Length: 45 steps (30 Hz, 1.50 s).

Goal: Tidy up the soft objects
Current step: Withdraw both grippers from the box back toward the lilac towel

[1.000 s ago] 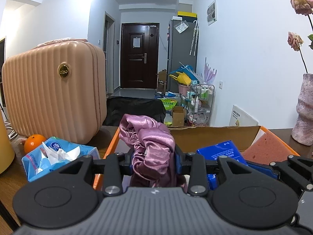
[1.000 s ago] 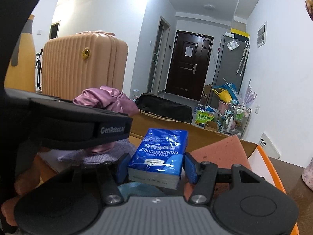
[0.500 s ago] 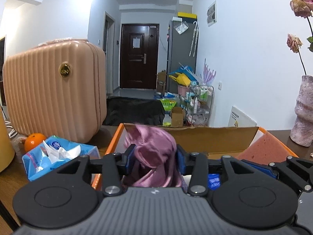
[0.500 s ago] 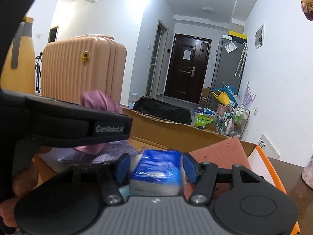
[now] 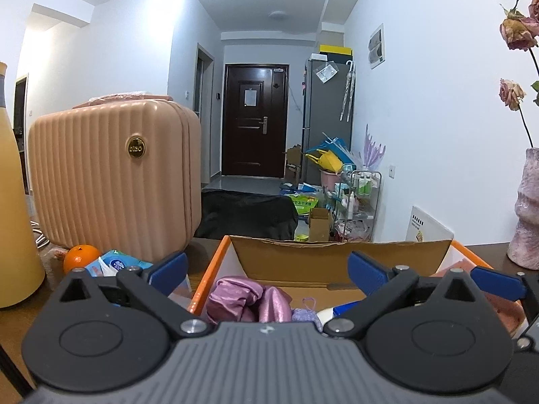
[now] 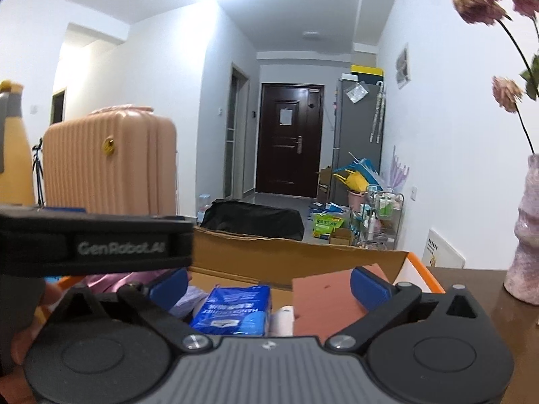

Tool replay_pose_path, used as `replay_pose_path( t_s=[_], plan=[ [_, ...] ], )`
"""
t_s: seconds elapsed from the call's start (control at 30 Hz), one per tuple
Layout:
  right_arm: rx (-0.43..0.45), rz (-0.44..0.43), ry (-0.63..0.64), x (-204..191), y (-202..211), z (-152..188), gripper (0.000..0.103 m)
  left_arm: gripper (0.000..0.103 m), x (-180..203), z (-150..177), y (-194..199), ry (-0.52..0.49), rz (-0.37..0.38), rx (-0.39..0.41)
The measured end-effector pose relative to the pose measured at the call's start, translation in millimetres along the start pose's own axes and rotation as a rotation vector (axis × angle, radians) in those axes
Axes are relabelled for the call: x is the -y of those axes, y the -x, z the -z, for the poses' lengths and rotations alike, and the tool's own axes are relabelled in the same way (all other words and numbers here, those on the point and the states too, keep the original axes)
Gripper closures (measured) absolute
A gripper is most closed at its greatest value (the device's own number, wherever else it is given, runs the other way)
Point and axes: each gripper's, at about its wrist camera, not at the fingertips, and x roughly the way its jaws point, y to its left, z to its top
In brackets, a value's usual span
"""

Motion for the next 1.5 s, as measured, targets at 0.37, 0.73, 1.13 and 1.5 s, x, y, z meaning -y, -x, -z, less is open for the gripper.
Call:
replay_pose_path(
  t_s=[0.37, 0.73, 1.13, 1.5],
  plan=[
    [0.048, 0.032, -0.01, 4, 11, 2, 0.0, 0.0, -2, -1, 2, 0.006, -0.012, 0.005],
    [0.091, 0.068, -0.023, 12, 34, 7, 0.0, 0.0, -9, 0, 21, 0.001, -0.013, 0.027],
    [0.081, 0.102, -0.027, 16, 61, 18, 0.0, 0.0, -14, 7, 44, 0.005, -0.018, 0.023],
    [0.074, 0.125, -0.031, 17, 92, 27, 0.0, 0.0, -17, 17, 74, 0.001, -0.011, 0.012]
  ],
)
